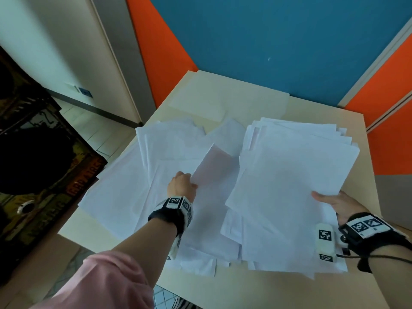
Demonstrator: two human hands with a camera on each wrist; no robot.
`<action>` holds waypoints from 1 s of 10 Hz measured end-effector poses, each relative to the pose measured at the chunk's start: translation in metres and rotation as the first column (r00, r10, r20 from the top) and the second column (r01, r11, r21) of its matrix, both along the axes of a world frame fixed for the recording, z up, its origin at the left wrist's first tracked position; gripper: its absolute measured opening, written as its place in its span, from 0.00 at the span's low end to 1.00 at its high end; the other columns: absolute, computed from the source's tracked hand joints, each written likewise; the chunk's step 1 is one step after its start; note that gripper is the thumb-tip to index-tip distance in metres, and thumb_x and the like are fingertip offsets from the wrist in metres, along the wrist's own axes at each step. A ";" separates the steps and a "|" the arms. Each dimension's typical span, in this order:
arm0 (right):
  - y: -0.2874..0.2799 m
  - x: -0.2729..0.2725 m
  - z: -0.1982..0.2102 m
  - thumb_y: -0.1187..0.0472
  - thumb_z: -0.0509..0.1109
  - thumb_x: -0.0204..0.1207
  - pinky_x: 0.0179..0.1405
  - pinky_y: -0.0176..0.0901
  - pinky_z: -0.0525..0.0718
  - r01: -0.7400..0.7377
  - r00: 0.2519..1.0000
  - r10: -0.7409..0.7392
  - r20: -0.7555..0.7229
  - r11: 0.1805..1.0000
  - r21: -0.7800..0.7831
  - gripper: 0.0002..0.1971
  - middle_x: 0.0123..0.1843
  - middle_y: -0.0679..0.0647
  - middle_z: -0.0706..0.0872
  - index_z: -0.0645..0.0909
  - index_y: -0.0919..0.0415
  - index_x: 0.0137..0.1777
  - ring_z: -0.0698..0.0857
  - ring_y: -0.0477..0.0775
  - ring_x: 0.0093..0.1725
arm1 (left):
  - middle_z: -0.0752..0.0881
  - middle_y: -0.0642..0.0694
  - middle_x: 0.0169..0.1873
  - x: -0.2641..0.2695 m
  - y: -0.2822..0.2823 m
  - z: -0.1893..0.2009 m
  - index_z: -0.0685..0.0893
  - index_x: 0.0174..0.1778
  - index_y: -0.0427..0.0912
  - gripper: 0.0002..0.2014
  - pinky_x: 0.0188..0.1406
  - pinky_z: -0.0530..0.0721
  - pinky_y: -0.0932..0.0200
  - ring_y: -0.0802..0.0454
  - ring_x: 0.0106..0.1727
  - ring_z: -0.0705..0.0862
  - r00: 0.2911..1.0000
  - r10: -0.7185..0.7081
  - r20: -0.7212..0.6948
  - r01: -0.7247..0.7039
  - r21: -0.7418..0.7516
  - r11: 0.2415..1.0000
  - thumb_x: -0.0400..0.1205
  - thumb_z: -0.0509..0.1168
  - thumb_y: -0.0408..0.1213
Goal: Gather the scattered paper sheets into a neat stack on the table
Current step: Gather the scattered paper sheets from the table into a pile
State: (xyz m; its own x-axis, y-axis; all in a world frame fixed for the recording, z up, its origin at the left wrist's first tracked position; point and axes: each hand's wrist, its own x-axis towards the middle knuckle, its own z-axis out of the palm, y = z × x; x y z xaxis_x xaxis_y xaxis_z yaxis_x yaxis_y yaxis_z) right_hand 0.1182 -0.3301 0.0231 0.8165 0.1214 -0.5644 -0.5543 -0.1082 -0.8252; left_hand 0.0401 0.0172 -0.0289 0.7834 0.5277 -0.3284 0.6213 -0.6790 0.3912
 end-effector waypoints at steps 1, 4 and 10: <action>-0.010 0.001 -0.008 0.42 0.86 0.13 0.75 0.64 0.67 0.019 1.000 -0.018 0.025 1.000 -0.012 0.65 0.63 0.61 0.84 0.79 0.62 0.62 0.79 0.63 0.68 | 0.78 0.36 0.61 0.019 0.002 0.008 0.83 0.59 0.33 0.16 0.61 0.76 0.50 0.38 0.63 0.78 0.998 -0.063 0.024 0.063 0.013 0.998 0.80 0.65 0.40; -0.028 0.002 -0.004 0.43 0.87 0.15 0.75 0.64 0.67 0.067 0.998 -0.067 0.017 0.998 0.000 0.57 0.64 0.60 0.84 0.82 0.58 0.55 0.80 0.63 0.66 | 0.44 0.42 0.84 0.034 0.030 0.019 0.83 0.64 0.43 0.24 0.79 0.53 0.35 0.35 0.83 0.46 0.945 0.085 -0.315 -0.080 0.028 0.996 0.72 0.74 0.46; 0.001 0.008 -0.014 0.41 0.87 0.17 0.76 0.63 0.67 -0.035 0.998 0.034 0.047 0.999 0.009 0.66 0.64 0.58 0.83 0.77 0.60 0.66 0.79 0.61 0.68 | 0.82 0.35 0.57 -0.028 0.041 0.009 0.69 0.65 0.38 0.37 0.58 0.82 0.44 0.33 0.60 0.82 0.881 0.452 -0.138 -0.473 -0.239 0.848 0.64 0.79 0.40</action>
State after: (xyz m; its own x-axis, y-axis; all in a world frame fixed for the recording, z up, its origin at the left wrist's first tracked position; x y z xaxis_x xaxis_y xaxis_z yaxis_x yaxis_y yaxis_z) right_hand 0.1262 -0.3293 0.0095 0.8375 0.1551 -0.5240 -0.5108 -0.1187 -0.8515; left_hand 0.0119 0.0587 -0.0201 0.4380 0.7113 -0.5497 0.8717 -0.1867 0.4530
